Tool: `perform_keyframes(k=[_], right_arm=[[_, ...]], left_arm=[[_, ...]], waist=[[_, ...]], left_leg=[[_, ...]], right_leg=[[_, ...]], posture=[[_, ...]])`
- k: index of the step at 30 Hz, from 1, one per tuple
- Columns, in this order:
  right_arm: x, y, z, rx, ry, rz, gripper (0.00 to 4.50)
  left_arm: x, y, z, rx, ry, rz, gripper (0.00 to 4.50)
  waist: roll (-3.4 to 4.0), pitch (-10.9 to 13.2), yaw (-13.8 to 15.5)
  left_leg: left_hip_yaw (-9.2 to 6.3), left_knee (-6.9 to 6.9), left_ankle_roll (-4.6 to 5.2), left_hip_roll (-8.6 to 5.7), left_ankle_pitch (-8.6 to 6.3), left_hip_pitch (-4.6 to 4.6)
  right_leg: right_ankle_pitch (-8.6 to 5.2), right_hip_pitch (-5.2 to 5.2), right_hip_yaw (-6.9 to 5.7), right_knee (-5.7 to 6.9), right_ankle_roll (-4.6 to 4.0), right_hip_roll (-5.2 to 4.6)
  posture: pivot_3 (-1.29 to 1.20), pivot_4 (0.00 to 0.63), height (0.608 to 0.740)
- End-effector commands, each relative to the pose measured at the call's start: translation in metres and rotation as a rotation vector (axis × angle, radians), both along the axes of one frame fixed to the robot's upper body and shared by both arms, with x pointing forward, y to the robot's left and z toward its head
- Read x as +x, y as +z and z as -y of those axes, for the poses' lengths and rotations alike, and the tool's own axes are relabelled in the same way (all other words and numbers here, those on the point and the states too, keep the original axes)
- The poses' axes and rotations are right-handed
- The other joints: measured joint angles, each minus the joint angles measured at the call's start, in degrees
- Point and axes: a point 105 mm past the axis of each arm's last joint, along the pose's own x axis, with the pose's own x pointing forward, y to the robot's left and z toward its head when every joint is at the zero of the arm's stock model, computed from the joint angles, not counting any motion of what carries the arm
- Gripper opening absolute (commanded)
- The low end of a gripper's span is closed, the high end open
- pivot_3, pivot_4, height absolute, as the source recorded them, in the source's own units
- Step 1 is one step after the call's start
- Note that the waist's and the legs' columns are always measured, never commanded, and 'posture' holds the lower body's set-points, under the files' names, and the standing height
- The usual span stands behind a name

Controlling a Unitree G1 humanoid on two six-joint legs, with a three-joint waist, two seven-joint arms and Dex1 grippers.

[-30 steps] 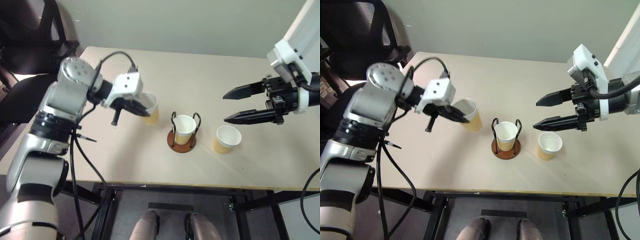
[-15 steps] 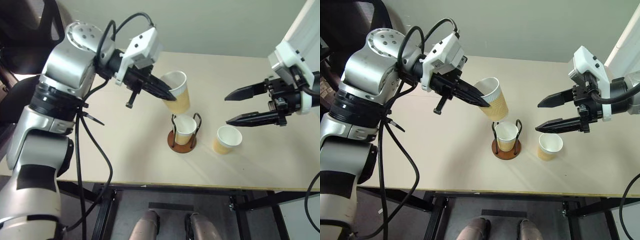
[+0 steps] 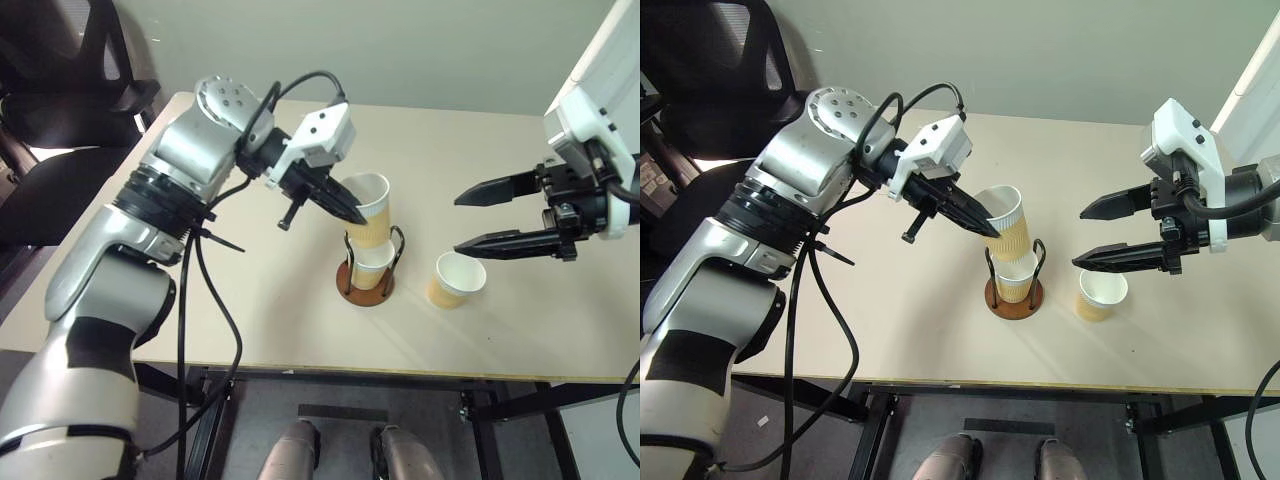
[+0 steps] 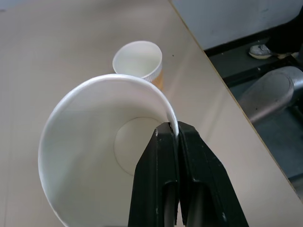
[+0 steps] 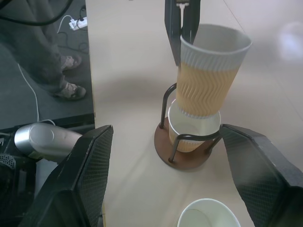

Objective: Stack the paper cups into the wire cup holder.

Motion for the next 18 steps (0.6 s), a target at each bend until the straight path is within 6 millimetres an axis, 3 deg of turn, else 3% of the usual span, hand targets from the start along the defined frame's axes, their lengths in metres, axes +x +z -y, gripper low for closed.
perform_keyframes(k=[1, 18], right_arm=[[-0.006, 0.012, 0.002, 0.005, -0.011, 0.059, 3.75], [-0.006, 0.009, 0.005, 0.005, -0.029, 0.051, 3.75]], left_arm=[[-0.005, 0.008, 0.002, 0.023, -0.061, 0.048, 0.03], [-0.001, -0.016, 0.014, 0.084, -0.106, 0.068, 0.03]], waist=[[0.01, 0.0, 0.0], [0.01, 0.0, 0.4]], left_leg=[[0.02, 0.01, 0.0, -0.01, 0.0, -0.02], [0.07, 0.12, 0.12, -0.09, -0.05, -0.1]], right_leg=[[-0.02, 0.0, 0.0, 0.0, 0.03, -0.01], [-0.04, 0.0, 0.0, -0.02, 0.23, -0.13]], posture=[[0.0, 0.15, 0.74], [0.0, 0.15, 0.74]])
